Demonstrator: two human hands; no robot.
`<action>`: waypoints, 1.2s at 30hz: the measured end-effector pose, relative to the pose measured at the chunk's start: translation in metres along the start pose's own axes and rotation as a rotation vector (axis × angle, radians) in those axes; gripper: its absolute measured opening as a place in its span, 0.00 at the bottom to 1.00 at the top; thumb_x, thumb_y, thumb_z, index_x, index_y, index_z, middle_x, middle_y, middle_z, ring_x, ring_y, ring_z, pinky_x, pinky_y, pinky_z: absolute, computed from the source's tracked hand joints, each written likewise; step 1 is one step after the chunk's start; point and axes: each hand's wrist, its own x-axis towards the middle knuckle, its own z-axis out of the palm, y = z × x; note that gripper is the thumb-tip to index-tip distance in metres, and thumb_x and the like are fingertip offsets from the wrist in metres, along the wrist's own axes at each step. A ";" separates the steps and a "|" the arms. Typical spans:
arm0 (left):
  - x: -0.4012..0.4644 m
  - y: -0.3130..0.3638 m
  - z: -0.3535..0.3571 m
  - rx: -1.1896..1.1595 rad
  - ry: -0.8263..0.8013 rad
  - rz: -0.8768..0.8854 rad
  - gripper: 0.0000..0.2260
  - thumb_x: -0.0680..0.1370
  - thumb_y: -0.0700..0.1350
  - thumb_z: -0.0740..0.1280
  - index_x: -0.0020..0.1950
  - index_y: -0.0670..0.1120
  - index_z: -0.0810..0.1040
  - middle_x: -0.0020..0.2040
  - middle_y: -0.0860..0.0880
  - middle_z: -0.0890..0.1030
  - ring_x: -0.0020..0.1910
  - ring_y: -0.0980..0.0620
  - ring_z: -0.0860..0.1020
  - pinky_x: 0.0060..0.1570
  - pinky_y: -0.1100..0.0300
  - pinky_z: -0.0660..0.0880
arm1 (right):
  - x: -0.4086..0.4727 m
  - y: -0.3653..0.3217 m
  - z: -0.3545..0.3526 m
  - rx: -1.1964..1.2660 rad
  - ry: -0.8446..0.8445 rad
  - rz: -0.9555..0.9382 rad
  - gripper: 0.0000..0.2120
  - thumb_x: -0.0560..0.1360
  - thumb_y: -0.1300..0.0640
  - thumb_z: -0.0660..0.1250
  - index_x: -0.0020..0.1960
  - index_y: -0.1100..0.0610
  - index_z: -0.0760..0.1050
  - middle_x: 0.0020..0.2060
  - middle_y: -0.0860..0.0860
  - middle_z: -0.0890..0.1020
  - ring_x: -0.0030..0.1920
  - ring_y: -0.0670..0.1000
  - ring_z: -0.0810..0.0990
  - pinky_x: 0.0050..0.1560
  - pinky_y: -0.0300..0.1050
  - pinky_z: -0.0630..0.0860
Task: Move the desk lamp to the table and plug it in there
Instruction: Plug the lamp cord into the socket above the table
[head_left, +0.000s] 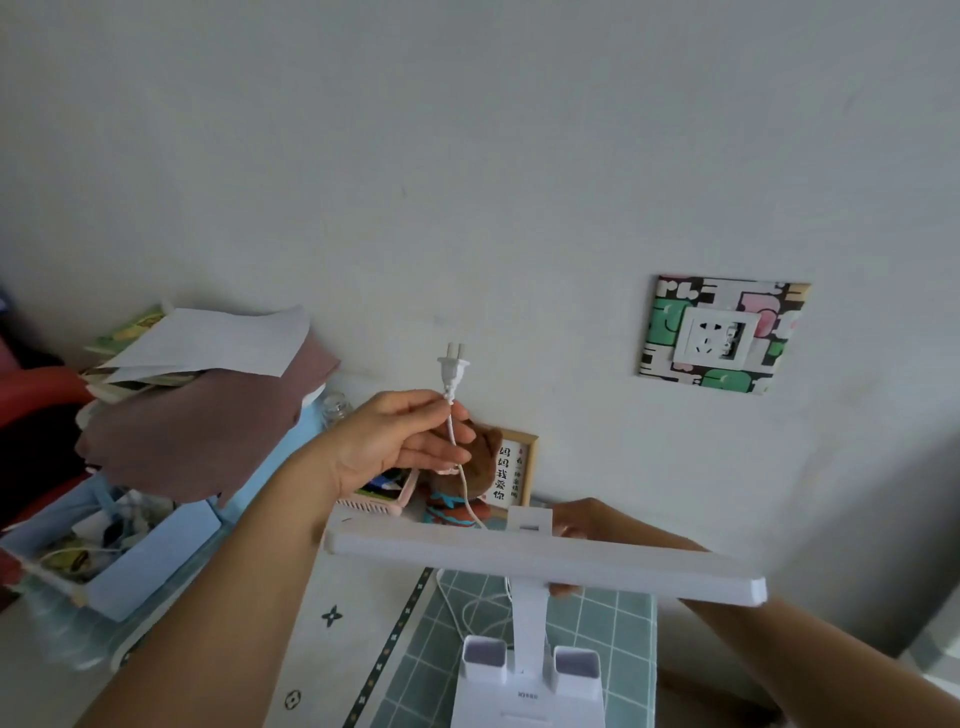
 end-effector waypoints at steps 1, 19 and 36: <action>-0.003 0.008 0.002 0.055 -0.012 -0.007 0.09 0.80 0.43 0.62 0.53 0.40 0.80 0.51 0.39 0.85 0.45 0.43 0.85 0.47 0.53 0.82 | -0.002 0.000 -0.002 -0.057 0.005 -0.012 0.16 0.72 0.62 0.73 0.57 0.48 0.81 0.49 0.46 0.84 0.49 0.38 0.83 0.56 0.43 0.79; 0.003 0.090 0.106 0.595 0.128 0.050 0.13 0.80 0.52 0.61 0.50 0.46 0.82 0.45 0.50 0.87 0.40 0.53 0.77 0.38 0.58 0.69 | -0.039 -0.114 -0.065 0.522 0.566 -0.303 0.23 0.73 0.44 0.66 0.52 0.64 0.83 0.42 0.55 0.85 0.48 0.52 0.83 0.56 0.56 0.79; 0.036 0.073 0.150 0.500 -0.079 -0.195 0.14 0.81 0.47 0.61 0.56 0.39 0.80 0.39 0.49 0.82 0.41 0.50 0.81 0.46 0.58 0.77 | -0.049 -0.067 -0.154 0.789 0.966 0.054 0.09 0.80 0.58 0.62 0.42 0.60 0.75 0.30 0.54 0.81 0.26 0.51 0.79 0.30 0.42 0.74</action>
